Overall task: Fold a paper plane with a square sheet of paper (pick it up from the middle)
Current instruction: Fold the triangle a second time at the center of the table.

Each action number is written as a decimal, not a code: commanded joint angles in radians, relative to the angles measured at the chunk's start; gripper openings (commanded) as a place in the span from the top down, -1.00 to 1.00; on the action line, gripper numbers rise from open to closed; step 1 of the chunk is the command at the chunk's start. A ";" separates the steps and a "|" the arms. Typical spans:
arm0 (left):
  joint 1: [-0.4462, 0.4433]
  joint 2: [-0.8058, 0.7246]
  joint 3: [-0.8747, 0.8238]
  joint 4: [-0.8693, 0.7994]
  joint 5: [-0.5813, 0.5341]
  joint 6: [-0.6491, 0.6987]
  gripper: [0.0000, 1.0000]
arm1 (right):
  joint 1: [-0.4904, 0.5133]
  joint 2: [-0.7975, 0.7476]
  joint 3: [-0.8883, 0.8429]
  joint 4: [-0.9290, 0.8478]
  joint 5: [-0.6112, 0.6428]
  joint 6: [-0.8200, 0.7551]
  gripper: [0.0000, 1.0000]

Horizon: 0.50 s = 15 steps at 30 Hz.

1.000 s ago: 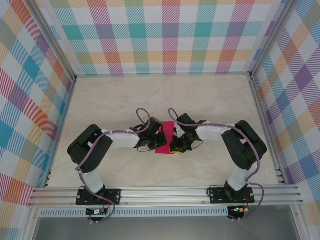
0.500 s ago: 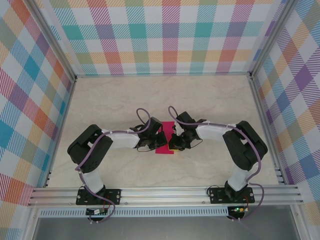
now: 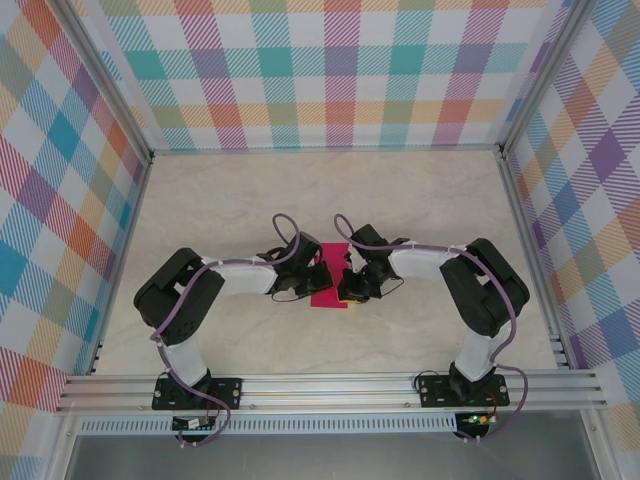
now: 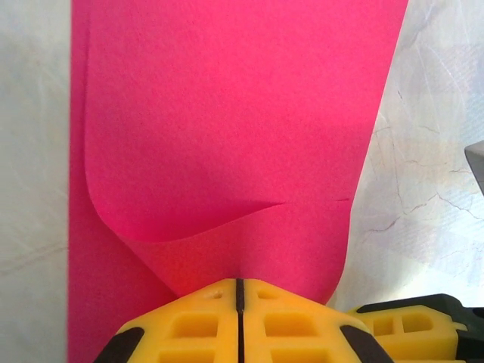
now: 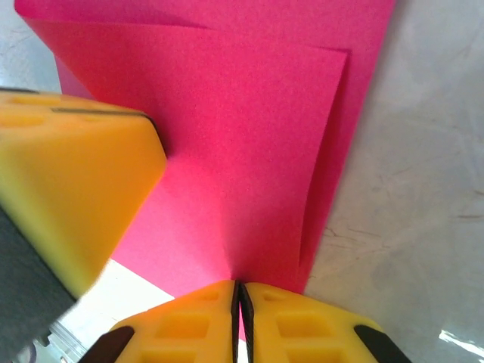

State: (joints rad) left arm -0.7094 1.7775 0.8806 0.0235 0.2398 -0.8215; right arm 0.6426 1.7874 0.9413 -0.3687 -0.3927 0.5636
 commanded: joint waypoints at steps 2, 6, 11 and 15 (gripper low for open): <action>0.070 -0.003 0.002 -0.052 -0.031 0.078 0.85 | 0.002 0.067 -0.027 -0.146 0.136 -0.036 0.73; 0.111 0.009 0.019 -0.065 -0.039 0.110 0.85 | 0.002 0.069 -0.027 -0.161 0.158 -0.044 0.73; 0.152 0.016 0.046 -0.129 -0.080 0.165 0.85 | 0.002 0.068 -0.021 -0.162 0.157 -0.042 0.73; 0.171 -0.012 0.067 -0.149 -0.062 0.200 0.85 | 0.002 0.067 -0.017 -0.156 0.148 -0.039 0.73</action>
State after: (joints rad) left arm -0.5598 1.7775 0.9180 -0.0589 0.2157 -0.6788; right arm 0.6479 1.7927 0.9562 -0.3962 -0.3756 0.5377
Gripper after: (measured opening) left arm 0.076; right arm 0.135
